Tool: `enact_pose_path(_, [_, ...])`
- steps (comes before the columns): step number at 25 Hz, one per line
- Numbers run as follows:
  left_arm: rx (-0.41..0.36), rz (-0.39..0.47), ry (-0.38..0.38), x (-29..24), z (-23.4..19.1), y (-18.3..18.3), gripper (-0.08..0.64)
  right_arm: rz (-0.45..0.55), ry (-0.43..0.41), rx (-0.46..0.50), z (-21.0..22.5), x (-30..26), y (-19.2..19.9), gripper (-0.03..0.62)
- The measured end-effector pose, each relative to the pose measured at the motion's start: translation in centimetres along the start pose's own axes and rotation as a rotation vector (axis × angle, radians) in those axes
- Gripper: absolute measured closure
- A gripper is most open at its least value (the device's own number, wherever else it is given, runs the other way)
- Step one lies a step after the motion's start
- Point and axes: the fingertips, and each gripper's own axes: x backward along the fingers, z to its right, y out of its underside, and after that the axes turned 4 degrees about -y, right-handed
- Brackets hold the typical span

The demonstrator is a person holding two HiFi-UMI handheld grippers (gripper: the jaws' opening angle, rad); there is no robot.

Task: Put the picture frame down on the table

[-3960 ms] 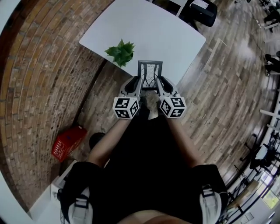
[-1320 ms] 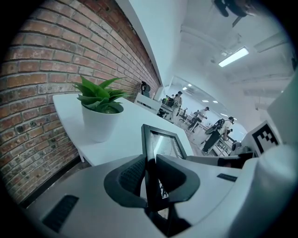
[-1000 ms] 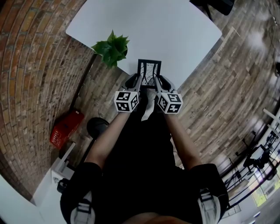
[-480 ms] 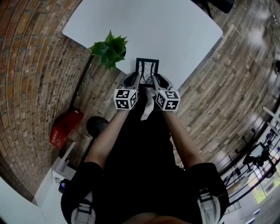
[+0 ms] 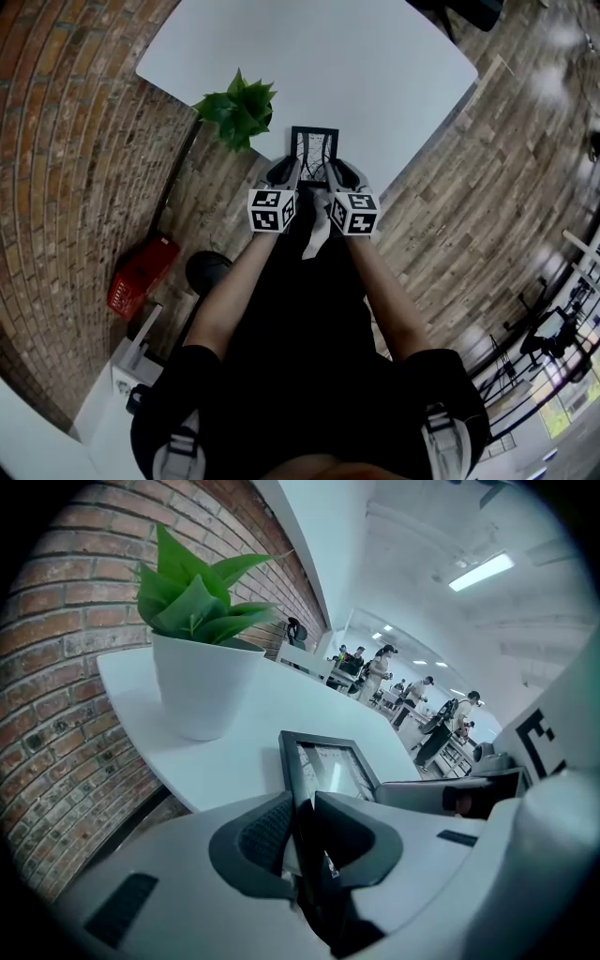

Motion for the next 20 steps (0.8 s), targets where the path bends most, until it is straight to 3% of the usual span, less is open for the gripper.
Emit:
enact_pose_path(4, [0.005, -0.006, 0.006, -0.24, -0.11, 0.09, 0.479, -0.009, 0.002, -0.005, 0.09, -0.16, 0.03, 0.515])
enact_pose_path(8, [0.06, -0.019, 0.026, -0.31, -0.35, 0.37, 0.477, -0.039, 0.008, 0.005, 0.07, -0.39, 0.28, 0.511])
enact_pose_path(20, [0.024, 0.001, 0.05, -0.27, -0.5, 0.13, 0.468, -0.052, 0.044, -0.001, 0.25, -0.69, 0.4, 0.499])
